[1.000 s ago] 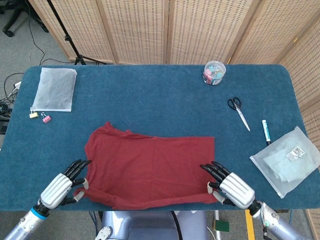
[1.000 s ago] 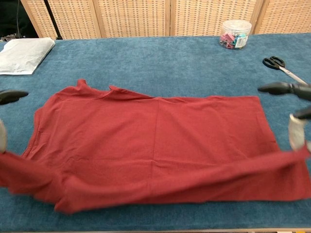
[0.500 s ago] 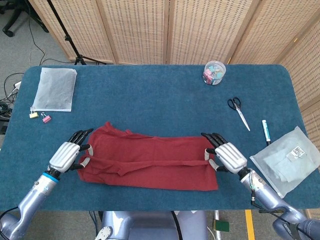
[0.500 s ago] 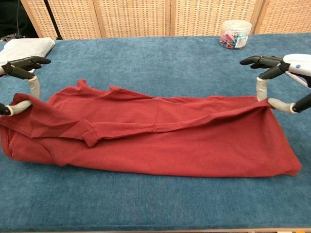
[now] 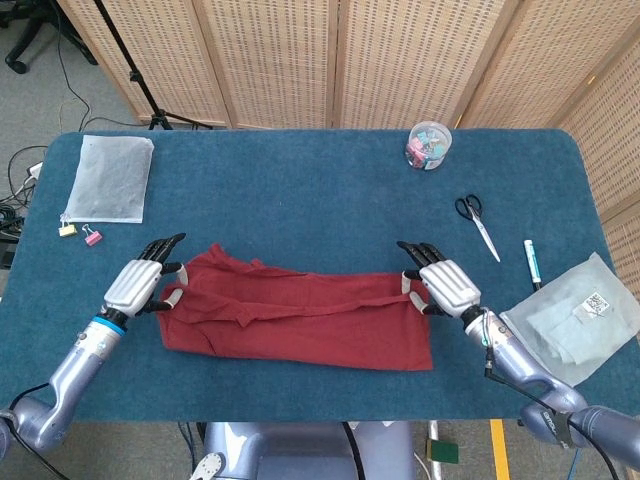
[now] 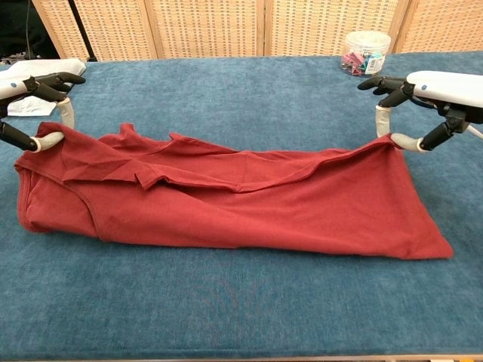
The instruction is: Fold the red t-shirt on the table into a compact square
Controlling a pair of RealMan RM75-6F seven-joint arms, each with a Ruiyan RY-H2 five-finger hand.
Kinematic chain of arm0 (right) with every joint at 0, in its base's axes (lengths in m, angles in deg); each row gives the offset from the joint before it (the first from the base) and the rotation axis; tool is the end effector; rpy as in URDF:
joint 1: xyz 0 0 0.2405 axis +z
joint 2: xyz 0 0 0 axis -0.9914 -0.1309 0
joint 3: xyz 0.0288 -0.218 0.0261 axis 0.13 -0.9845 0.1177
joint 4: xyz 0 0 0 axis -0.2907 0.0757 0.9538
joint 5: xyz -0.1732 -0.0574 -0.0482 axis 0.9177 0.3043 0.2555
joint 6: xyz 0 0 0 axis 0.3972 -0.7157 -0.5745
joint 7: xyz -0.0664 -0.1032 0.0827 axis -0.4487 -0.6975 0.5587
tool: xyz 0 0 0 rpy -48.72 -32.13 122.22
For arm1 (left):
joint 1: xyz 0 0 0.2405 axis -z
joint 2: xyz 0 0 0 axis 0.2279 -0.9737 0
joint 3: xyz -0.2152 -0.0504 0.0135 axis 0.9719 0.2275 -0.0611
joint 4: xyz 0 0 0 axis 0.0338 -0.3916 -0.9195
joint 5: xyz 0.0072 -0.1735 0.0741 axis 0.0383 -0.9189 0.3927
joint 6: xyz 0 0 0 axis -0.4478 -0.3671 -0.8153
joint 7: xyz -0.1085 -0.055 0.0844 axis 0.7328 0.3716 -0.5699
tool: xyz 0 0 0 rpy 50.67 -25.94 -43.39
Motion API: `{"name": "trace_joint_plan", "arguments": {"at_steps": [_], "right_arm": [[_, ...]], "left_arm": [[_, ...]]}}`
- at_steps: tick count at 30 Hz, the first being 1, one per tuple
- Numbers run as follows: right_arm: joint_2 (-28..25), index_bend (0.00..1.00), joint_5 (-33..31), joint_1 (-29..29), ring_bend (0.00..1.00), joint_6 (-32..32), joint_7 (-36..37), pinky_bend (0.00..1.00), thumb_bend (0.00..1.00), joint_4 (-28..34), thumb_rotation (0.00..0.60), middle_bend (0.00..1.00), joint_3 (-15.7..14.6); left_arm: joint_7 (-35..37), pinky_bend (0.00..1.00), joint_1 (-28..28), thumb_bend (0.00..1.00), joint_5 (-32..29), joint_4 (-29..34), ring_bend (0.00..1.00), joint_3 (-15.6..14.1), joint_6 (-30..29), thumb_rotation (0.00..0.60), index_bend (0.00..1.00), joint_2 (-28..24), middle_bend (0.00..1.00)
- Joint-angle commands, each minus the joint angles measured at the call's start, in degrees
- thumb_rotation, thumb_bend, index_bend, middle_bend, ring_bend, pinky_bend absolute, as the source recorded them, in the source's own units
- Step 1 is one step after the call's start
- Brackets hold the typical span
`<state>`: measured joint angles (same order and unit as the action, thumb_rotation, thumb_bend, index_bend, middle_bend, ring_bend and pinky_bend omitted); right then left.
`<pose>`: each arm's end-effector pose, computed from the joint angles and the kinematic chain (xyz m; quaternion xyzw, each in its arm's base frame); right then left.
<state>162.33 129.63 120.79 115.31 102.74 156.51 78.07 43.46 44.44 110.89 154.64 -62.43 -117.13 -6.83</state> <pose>-0.1839 -0.3220 0.0477 0.7366 -0.4216 0.3962 0.3502 -0.2147 0.3019 0.0580 -0.6678 -0.4748 -0.4259 0.3836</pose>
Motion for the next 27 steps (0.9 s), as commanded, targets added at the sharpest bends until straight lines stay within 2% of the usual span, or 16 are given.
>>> {"name": "trace_joint_plan", "arguments": {"at_steps": [1, 18, 19, 20, 21, 23, 24, 25, 27], "right_arm": [[1.84, 0.69, -1.98, 1.25, 0.00, -1.88, -0.66, 0.00, 0.54, -2.42, 0.600, 0.01, 1.27], [6.19, 0.69, -6.83, 3.24, 0.00, -7.37, -0.35, 0.00, 0.54, -11.28, 0.600, 0.00, 2.81], [6.15, 0.66, -6.98, 3.23, 0.00, -7.70, -0.55, 0.00, 0.53, -11.45, 0.600, 0.00, 2.69], [5.95, 0.55, -7.13, 3.24, 0.00, -8.22, -0.85, 0.00, 0.49, -11.45, 0.600, 0.00, 2.48], [5.46, 0.36, -7.63, 3.29, 0.00, -9.21, -1.52, 0.00, 0.38, -11.14, 0.600, 0.00, 2.26], [4.50, 0.08, -8.94, 3.18, 0.00, -10.21, -2.99, 0.00, 0.13, -10.00, 0.600, 0.00, 2.34], [4.06, 0.00, -9.55, 3.00, 0.00, -10.14, -3.81, 0.00, 0.03, -9.29, 0.600, 0.00, 2.52], [3.36, 0.00, -9.95, 2.55, 0.00, -9.27, -5.00, 0.00, 0.00, -8.24, 0.600, 0.00, 2.68], [2.08, 0.00, -10.18, 1.48, 0.00, -7.20, -6.88, 0.00, 0.00, -6.08, 0.600, 0.00, 2.73]], "left_arm": [[0.65, 0.00, 0.83, 0.53, -0.89, -1.93, 0.00, 0.90, 0.81, 0.600, 0.69, 1.38, 0.00], [-0.51, 0.00, 2.82, 0.55, -5.17, -7.87, 0.00, 2.62, 4.96, 0.600, 0.69, 5.28, 0.00], [-0.51, 0.00, 2.86, 0.55, -5.33, -8.08, 0.00, 2.68, 5.10, 0.600, 0.69, 5.39, 0.00], [-0.46, 0.00, 2.89, 0.55, -5.47, -8.25, 0.00, 2.75, 5.21, 0.600, 0.69, 5.49, 0.00], [-0.38, 0.00, 2.93, 0.55, -5.56, -8.46, 0.00, 2.79, 5.32, 0.600, 0.69, 5.60, 0.00], [-0.24, 0.00, 2.97, 0.55, -5.58, -8.70, 0.00, 2.81, 5.41, 0.600, 0.69, 5.73, 0.00], [-0.21, 0.00, 2.99, 0.55, -5.58, -8.85, 0.00, 2.81, 5.44, 0.600, 0.69, 5.80, 0.00], [-0.13, 0.00, 3.03, 0.55, -5.67, -9.04, 0.00, 2.86, 5.52, 0.600, 0.69, 5.92, 0.00], [-0.06, 0.00, 3.10, 0.55, -5.85, -9.48, 0.00, 2.95, 5.69, 0.600, 0.69, 6.16, 0.00]]}}
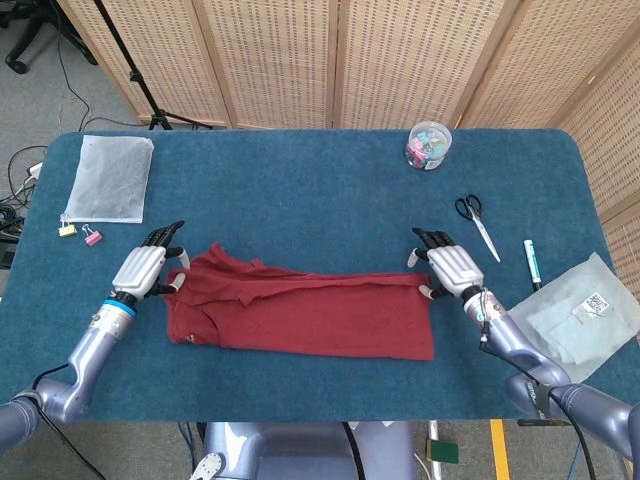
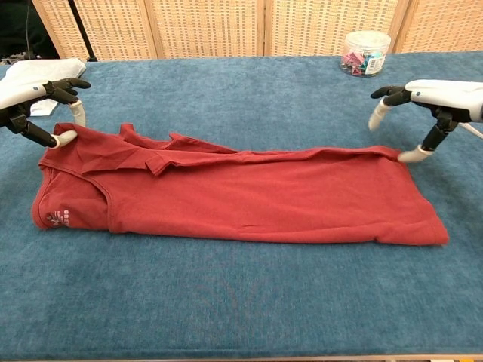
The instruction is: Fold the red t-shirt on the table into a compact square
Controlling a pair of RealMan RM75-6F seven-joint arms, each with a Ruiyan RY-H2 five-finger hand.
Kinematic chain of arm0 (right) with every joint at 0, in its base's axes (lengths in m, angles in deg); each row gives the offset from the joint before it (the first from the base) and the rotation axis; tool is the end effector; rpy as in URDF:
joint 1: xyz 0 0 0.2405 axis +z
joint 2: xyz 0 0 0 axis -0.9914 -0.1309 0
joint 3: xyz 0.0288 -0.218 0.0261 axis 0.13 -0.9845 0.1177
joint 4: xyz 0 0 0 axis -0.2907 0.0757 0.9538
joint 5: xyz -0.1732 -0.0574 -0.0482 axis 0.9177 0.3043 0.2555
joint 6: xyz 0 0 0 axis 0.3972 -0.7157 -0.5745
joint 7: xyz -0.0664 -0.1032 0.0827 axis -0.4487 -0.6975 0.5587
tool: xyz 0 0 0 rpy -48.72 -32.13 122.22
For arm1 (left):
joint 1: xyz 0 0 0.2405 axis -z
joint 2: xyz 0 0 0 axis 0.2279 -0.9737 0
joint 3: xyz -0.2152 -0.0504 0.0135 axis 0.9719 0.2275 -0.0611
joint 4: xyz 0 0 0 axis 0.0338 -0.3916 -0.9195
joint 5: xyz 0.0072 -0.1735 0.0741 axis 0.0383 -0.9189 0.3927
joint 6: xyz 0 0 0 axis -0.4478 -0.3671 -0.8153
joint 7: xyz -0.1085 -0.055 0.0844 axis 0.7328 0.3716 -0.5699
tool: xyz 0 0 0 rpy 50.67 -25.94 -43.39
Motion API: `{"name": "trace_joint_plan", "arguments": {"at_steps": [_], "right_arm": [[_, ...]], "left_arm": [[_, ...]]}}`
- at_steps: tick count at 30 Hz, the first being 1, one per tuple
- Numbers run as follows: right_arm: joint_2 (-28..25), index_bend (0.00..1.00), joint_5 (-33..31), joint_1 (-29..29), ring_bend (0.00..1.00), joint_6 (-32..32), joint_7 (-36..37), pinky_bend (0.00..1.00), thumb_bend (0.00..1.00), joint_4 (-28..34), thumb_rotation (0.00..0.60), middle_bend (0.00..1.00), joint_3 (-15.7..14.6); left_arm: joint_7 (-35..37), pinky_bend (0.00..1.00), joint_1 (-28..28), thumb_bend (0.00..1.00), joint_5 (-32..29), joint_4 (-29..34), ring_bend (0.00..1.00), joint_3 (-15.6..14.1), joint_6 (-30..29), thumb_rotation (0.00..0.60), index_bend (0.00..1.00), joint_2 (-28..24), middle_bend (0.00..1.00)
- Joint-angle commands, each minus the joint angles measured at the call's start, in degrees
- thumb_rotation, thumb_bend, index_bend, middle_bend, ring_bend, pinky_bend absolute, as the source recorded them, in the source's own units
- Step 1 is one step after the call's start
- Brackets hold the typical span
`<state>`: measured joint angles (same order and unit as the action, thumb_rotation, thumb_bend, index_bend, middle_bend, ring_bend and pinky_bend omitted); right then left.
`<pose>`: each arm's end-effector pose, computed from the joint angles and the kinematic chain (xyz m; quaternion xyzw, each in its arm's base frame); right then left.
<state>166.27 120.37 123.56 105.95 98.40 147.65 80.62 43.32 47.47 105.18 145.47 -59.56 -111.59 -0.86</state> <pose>-0.2074 -0.3547 0.0409 0.7214 -0.4477 0.3349 0.4088 -0.2240 0.3312 0.0432 -0.6465 -0.4950 -0.4084 0.4126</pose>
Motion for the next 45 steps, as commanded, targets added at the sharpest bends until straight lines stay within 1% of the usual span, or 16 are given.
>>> {"name": "trace_joint_plan", "arguments": {"at_steps": [1, 4, 6, 12, 20, 21, 22, 25, 26, 27, 30, 32, 37, 39, 42, 45], "right_arm": [[-2.62, 0.00, -0.96, -1.85, 0.00, 3.14, -2.97, 0.00, 0.00, 3.97, 0.600, 0.00, 0.21], [-4.65, 0.00, -0.92, -3.20, 0.00, 5.18, -3.22, 0.00, 0.00, 7.09, 0.600, 0.00, 0.27], [-6.83, 0.00, -0.26, -4.98, 0.00, 8.03, -2.87, 0.00, 0.00, 9.82, 0.600, 0.00, 0.11], [-13.10, 0.00, 1.78, -10.33, 0.00, 14.38, -1.83, 0.00, 0.00, 17.53, 0.600, 0.00, -1.78], [-16.35, 0.00, 4.97, -14.85, 0.00, 19.71, 0.31, 0.00, 0.00, 21.56, 0.600, 0.00, -3.80], [-16.49, 0.00, 5.42, -15.31, 0.00, 20.26, 0.54, 0.00, 0.00, 21.90, 0.600, 0.00, -4.03], [-16.58, 0.00, 5.76, -15.60, 0.00, 20.60, 0.73, 0.00, 0.00, 22.08, 0.600, 0.00, -4.17], [-16.70, 0.00, 6.42, -16.11, 0.00, 21.18, 1.08, 0.00, 0.00, 22.30, 0.600, 0.00, -4.38], [-16.70, 0.00, 6.58, -16.30, 0.00, 21.44, 1.20, 0.00, 0.00, 22.31, 0.600, 0.00, -4.39], [-16.64, 0.00, 6.73, -16.47, 0.00, 21.70, 1.26, 0.00, 0.00, 22.24, 0.600, 0.00, -4.38], [-16.69, 0.00, 7.19, -16.76, 0.00, 22.05, 1.23, 0.00, 0.00, 22.04, 0.600, 0.00, -4.40], [-16.68, 0.00, 7.42, -16.93, 0.00, 22.35, 1.15, 0.00, 0.00, 22.04, 0.600, 0.00, -4.28], [-16.78, 0.00, 8.12, -17.25, 0.00, 22.85, 1.14, 0.00, 0.00, 22.26, 0.600, 0.00, -4.27], [-16.82, 0.00, 8.48, -17.40, 0.00, 23.14, 1.09, 0.00, 0.00, 22.45, 0.600, 0.00, -4.27], [-16.88, 0.00, 9.28, -17.72, 0.00, 23.70, 0.78, 0.00, 0.00, 22.81, 0.600, 0.00, -4.42], [-16.97, 0.00, 9.56, -17.87, 0.00, 23.84, 0.77, 0.00, 0.00, 22.98, 0.600, 0.00, -4.46]], "left_arm": [[0.10, 0.00, 0.11, 0.55, -0.30, -0.56, 0.00, 0.13, 0.30, 0.600, 0.69, 0.32, 0.00], [0.20, 0.00, 0.23, 0.55, -0.72, -1.21, 0.00, 0.32, 0.70, 0.600, 0.69, 0.68, 0.00], [0.35, 0.00, 0.32, 0.55, -1.20, -1.94, 0.00, 0.54, 1.08, 0.600, 0.69, 1.12, 0.00], [0.56, 0.00, 0.92, 0.55, -2.39, -4.66, 0.00, 1.12, 2.45, 0.600, 0.69, 2.96, 0.00], [-1.12, 0.00, 1.71, 0.54, -3.82, -8.88, 0.00, 1.89, 3.33, 0.600, 0.68, 6.00, 0.00], [-1.24, 0.00, 1.81, 0.53, -4.04, -9.46, 0.00, 1.96, 3.60, 0.600, 0.64, 6.49, 0.00], [-1.15, 0.00, 1.88, 0.51, -4.20, -9.85, 0.00, 2.03, 3.82, 0.600, 0.53, 6.83, 0.00], [-0.21, 0.00, 1.93, 0.43, -3.97, -10.89, 0.00, 2.20, 3.56, 0.600, 0.07, 7.64, 0.00], [0.36, 0.00, 1.84, 0.41, -3.66, -11.25, 0.00, 2.23, 3.10, 0.600, 0.02, 7.90, 0.00], [1.09, 0.00, 1.72, 0.37, -3.20, -11.51, 0.00, 2.19, 2.55, 0.600, 0.00, 8.05, 0.00], [3.84, 0.00, 0.57, 0.26, -1.02, -11.26, 0.00, 1.95, -1.21, 0.600, 0.00, 7.57, 0.00], [5.18, 0.00, -0.23, 0.21, 0.27, -10.63, 0.00, 1.70, -3.49, 0.600, 0.00, 6.77, 0.00], [7.14, 0.00, -1.73, 0.19, 3.12, -7.48, 0.00, 0.48, -7.14, 0.600, 0.00, 4.38, 0.00], [6.98, 0.00, -2.32, 0.19, 5.04, -5.58, 0.00, -0.71, -8.71, 0.600, 0.00, 3.17, 0.00], [4.35, 0.00, -2.42, 0.18, 8.45, -1.29, 0.00, -2.82, -10.35, 0.600, 0.00, 2.24, 0.00], [1.38, 0.00, -2.16, 0.18, 8.05, 0.81, 0.00, -2.82, -9.84, 0.600, 0.00, 2.75, 0.00]]}}
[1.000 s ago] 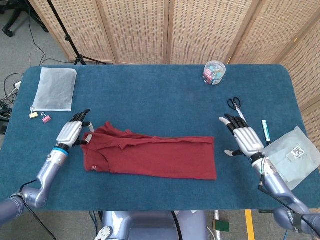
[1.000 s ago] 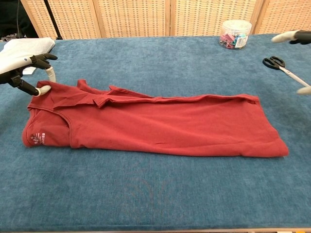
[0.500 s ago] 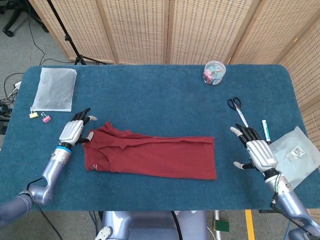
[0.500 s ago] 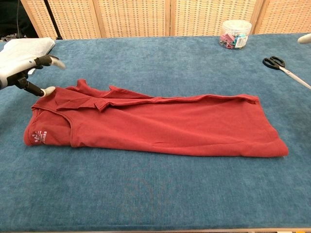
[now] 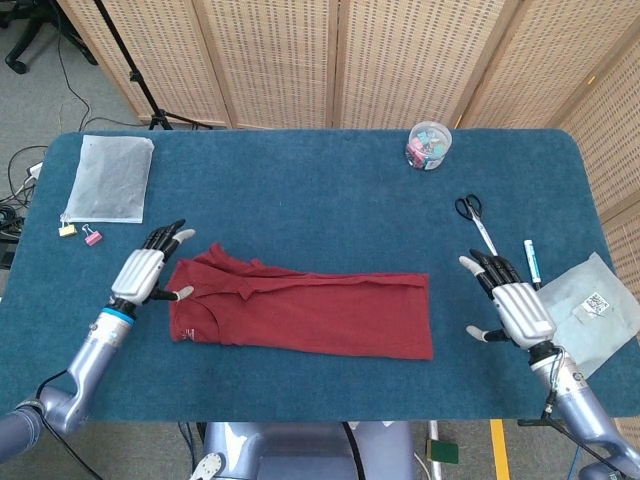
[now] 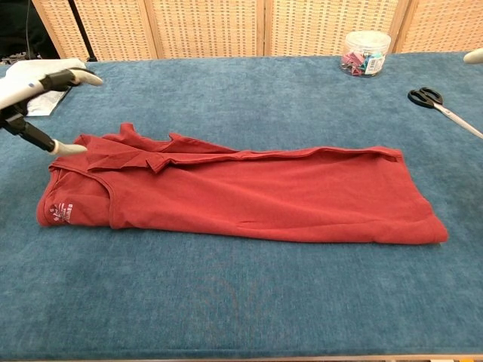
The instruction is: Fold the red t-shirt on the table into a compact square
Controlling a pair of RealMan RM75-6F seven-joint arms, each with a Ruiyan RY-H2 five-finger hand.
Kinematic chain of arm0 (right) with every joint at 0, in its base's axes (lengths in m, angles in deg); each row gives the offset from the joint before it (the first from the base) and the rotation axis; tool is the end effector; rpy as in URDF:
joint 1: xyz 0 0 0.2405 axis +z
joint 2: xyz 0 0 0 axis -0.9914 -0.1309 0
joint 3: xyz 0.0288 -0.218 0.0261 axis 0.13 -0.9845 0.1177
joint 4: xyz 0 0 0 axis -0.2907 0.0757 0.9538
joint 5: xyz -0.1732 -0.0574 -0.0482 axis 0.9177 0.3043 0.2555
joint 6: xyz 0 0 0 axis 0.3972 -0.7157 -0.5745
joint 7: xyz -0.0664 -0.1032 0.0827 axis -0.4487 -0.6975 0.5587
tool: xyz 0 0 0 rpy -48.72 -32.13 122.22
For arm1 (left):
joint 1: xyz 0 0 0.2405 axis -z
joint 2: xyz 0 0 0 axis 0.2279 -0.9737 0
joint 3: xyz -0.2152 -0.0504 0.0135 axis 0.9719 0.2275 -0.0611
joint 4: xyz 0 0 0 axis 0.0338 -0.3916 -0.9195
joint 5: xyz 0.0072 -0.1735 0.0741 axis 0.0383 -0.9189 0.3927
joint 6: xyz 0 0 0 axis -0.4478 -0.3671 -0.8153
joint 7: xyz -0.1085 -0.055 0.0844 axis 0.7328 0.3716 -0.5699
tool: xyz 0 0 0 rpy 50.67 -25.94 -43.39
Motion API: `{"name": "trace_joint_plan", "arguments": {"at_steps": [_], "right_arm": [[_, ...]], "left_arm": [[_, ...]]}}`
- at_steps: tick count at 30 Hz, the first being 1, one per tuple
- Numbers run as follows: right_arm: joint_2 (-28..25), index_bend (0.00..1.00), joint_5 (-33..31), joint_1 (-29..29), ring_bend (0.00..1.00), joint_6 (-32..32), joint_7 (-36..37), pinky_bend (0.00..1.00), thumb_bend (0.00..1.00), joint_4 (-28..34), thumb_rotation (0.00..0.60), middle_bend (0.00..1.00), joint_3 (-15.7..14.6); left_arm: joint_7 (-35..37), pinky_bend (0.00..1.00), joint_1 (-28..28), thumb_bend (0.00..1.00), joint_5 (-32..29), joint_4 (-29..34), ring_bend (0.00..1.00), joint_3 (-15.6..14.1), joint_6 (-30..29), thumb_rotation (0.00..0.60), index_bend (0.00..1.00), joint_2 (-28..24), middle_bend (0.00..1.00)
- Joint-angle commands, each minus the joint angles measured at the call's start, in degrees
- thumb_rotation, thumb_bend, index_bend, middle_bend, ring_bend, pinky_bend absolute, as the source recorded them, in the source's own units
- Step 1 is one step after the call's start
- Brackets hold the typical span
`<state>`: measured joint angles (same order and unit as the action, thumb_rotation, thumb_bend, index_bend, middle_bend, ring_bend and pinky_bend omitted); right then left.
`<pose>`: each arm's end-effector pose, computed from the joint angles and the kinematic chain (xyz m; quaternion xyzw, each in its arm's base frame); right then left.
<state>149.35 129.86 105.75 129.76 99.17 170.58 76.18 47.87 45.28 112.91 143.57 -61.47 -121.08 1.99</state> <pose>-0.2274 -0.2580 0.1190 0.6663 -0.4364 0.4237 0.4314 -0.2123 0.3142 0.0385 -0.6501 -0.4603 -0.4682 0.3825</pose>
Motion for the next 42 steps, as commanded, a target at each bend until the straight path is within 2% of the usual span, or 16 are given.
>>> {"name": "trace_joint_plan", "arguments": {"at_steps": [1, 6, 10, 14, 33, 42], "right_arm": [[-0.10, 0.00, 0.19, -0.12, 0.00, 0.07, 0.06, 0.00, 0.00, 0.04, 0.600, 0.00, -0.03], [-0.25, 0.00, 0.33, -0.23, 0.00, -0.01, 0.66, 0.00, 0.00, -0.12, 0.600, 0.00, 0.10], [-0.37, 0.00, 0.10, -0.21, 0.00, -0.39, 1.29, 0.00, 0.00, -0.37, 0.600, 0.00, 0.30], [-0.36, 0.00, -0.16, -0.11, 0.00, -0.79, 1.66, 0.00, 0.00, -0.63, 0.600, 0.00, 0.57], [-0.21, 0.00, -1.52, 0.04, 0.00, -2.38, 2.07, 0.00, 0.00, -1.40, 0.600, 0.00, 1.35], [-0.16, 0.00, -2.00, 0.23, 0.00, -3.31, 1.93, 0.00, 0.00, -1.65, 0.600, 0.00, 1.51]], "left_arm": [[-4.64, 0.00, 0.44, 0.18, -0.15, 3.53, 0.00, -0.89, 0.65, 0.600, 0.00, 0.57, 0.00], [-9.45, 0.00, 1.56, 0.19, -2.52, 3.84, 0.00, -0.08, 3.16, 0.600, 0.00, 3.11, 0.00], [-11.60, 0.00, 2.66, 0.19, -4.18, 1.65, 0.00, 1.13, 4.53, 0.600, 0.00, 5.18, 0.00], [-11.23, 0.00, 3.84, 0.19, -5.17, 0.05, 0.00, 1.71, 6.72, 0.600, 0.00, 6.20, 0.00], [-11.44, 0.00, 8.70, 0.20, -6.09, -11.89, 0.00, 4.35, 9.29, 0.600, 0.00, 12.32, 0.00], [-10.66, 0.00, 11.59, 0.21, -7.87, -15.03, 0.00, 6.63, 12.00, 0.600, 0.00, 13.09, 0.00]]}}
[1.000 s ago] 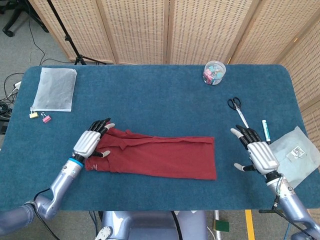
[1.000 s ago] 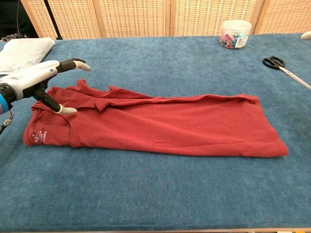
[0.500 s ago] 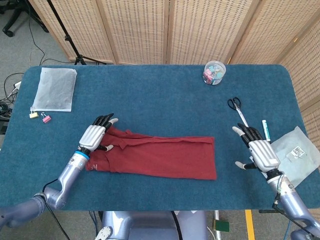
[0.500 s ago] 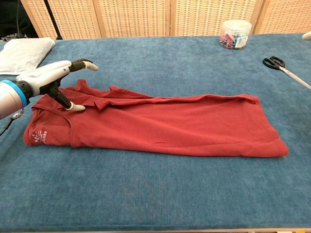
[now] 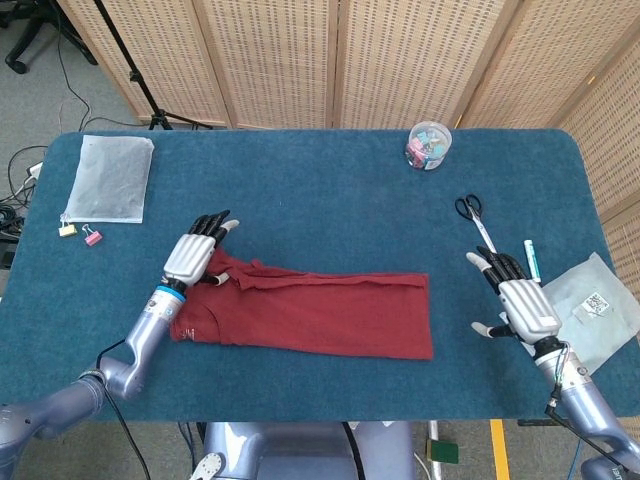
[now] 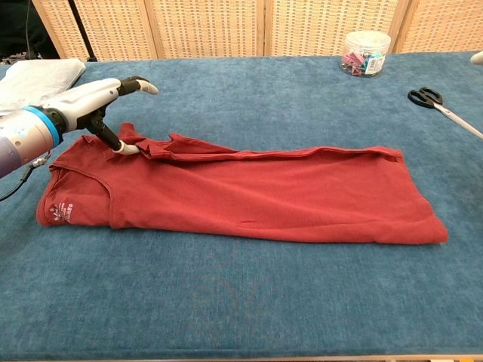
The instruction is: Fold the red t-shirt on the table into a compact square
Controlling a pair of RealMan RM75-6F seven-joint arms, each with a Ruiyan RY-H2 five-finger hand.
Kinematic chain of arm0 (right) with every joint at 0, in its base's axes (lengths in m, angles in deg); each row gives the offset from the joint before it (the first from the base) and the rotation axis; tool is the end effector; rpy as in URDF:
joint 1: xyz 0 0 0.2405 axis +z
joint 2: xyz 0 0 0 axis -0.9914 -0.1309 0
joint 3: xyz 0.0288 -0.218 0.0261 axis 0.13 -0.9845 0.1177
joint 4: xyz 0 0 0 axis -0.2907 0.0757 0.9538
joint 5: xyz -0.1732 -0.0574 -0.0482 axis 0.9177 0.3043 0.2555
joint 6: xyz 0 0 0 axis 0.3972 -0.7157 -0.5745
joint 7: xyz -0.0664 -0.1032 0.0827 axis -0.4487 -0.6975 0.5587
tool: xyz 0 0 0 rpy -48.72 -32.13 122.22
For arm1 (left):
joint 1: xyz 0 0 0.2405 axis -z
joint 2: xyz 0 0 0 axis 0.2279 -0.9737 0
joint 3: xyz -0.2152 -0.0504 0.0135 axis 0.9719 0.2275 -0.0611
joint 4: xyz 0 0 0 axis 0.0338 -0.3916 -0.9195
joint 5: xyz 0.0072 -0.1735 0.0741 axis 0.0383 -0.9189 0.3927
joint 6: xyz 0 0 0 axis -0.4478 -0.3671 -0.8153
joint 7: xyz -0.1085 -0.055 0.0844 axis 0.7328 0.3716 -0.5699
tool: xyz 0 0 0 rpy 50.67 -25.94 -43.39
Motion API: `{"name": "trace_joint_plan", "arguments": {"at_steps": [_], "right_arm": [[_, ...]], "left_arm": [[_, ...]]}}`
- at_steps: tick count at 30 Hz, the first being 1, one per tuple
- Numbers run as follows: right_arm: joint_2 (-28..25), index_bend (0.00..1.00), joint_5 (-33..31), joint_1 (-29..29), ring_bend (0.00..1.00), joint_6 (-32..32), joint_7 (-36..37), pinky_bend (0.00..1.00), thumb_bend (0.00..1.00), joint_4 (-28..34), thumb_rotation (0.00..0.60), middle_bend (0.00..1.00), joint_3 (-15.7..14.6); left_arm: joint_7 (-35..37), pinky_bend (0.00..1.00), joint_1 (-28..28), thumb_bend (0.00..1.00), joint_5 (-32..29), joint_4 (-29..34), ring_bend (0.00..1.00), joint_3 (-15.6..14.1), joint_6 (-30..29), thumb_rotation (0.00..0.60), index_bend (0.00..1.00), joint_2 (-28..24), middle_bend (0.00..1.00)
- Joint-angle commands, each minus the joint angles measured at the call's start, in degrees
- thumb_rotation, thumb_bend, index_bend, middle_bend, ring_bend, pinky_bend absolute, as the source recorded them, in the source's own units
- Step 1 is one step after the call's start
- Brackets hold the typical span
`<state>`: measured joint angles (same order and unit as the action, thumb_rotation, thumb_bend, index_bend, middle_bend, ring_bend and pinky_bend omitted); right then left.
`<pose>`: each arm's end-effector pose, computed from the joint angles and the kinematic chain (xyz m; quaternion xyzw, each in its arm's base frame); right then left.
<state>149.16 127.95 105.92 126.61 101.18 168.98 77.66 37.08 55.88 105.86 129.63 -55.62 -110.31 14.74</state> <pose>-0.2365 -0.2661 0.1218 0.6549 -0.4559 0.4135 0.4385 -0.1724 0.3666 -0.0103 -0.6822 -0.4261 -0.4225 0.4177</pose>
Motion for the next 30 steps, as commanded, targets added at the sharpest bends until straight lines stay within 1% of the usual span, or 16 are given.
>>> {"name": "trace_joint_plan", "arguments": {"at_steps": [1, 13, 17, 21, 25, 27, 30], "right_arm": [[0.04, 0.00, -0.15, 0.08, 0.00, -0.26, -0.11, 0.00, 0.00, -0.06, 0.600, 0.00, 0.04], [0.25, 0.00, -1.24, 0.27, 0.00, -1.45, -0.42, 0.00, 0.00, -0.63, 0.600, 0.00, 0.38], [0.28, 0.00, -1.34, 0.26, 0.00, -1.53, -0.30, 0.00, 0.00, -0.78, 0.600, 0.00, 0.47], [0.30, 0.00, -1.22, 0.17, 0.00, -1.43, -0.16, 0.00, 0.00, -0.85, 0.600, 0.00, 0.47], [0.24, 0.00, -0.98, 0.08, 0.00, -1.27, -0.06, 0.00, 0.00, -0.72, 0.600, 0.00, 0.43], [0.22, 0.00, -0.78, -0.02, 0.00, -1.04, -0.19, 0.00, 0.00, -0.58, 0.600, 0.00, 0.38], [0.18, 0.00, -0.63, -0.17, 0.00, -0.79, -0.38, 0.00, 0.00, -0.33, 0.600, 0.00, 0.31]], "left_arm": [[0.09, 0.00, 1.40, 0.21, -1.12, -1.60, 0.00, 1.01, 1.81, 0.600, 0.00, 0.53, 0.00], [-0.55, 0.00, 5.97, 0.21, -3.45, -8.14, 0.00, 3.34, 5.69, 0.600, 0.00, 3.33, 0.00], [-0.32, 0.00, 6.13, 0.21, -3.86, -8.85, 0.00, 3.65, 5.34, 0.600, 0.00, 3.44, 0.00], [2.15, 0.00, 4.88, 0.21, -2.19, -5.98, 0.00, 3.20, 2.00, 0.600, 0.00, 0.95, 0.00], [4.04, 0.00, 2.78, 0.20, -0.30, -1.02, 0.00, 2.25, -1.61, 0.600, 0.00, -3.06, 0.00], [4.82, 0.00, 1.13, 0.20, 1.26, 2.41, 0.00, 0.98, -3.70, 0.600, 0.00, -6.10, 0.00], [7.31, 0.00, -1.89, 0.20, 4.49, 7.04, 0.00, -2.31, -6.36, 0.600, 0.00, -11.15, 0.00]]}}
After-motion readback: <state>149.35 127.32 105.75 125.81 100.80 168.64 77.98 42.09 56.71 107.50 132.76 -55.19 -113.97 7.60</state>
